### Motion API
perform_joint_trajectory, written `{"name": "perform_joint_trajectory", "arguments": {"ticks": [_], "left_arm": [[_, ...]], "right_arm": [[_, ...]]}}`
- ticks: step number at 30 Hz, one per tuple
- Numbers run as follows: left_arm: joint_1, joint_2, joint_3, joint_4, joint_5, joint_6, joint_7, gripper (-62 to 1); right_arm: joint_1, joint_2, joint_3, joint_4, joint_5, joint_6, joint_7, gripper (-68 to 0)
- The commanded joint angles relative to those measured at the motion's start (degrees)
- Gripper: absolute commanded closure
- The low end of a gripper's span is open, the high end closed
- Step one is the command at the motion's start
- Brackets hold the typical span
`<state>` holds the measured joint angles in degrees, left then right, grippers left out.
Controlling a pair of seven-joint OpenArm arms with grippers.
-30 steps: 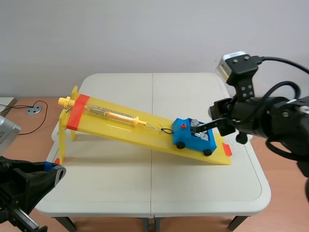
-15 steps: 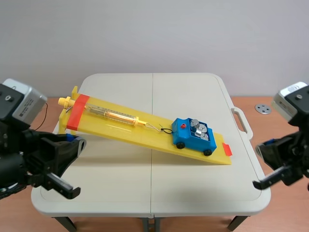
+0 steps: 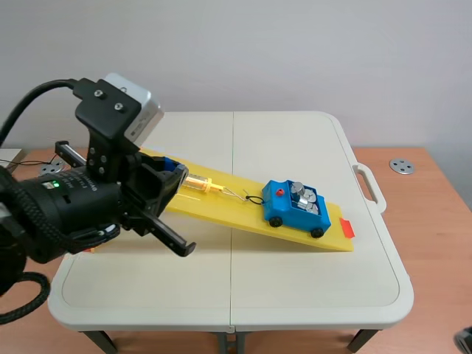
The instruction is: Place the four metal weights on the blue cart on the ramp.
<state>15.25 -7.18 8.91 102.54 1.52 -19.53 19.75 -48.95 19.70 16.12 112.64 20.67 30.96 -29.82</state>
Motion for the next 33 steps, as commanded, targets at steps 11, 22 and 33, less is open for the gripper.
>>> {"name": "perform_joint_trajectory", "arguments": {"ticks": [11,22,33], "left_arm": [[-11.67,4.46,0.35,-8.76,2.82,7.06,-8.83,-3.6],[-12.55,4.44,0.35,-10.78,2.86,9.94,-9.29,-3.6],[-12.55,4.44,0.35,-10.78,2.82,9.94,-9.27,-3.6]], "right_arm": [[-4.55,2.49,5.38,5.40,3.39,1.92,7.06,-0.6],[-4.52,2.49,5.38,5.40,3.39,1.92,7.48,-0.6],[-4.50,2.49,5.38,5.40,3.39,1.92,7.72,-0.6]]}}
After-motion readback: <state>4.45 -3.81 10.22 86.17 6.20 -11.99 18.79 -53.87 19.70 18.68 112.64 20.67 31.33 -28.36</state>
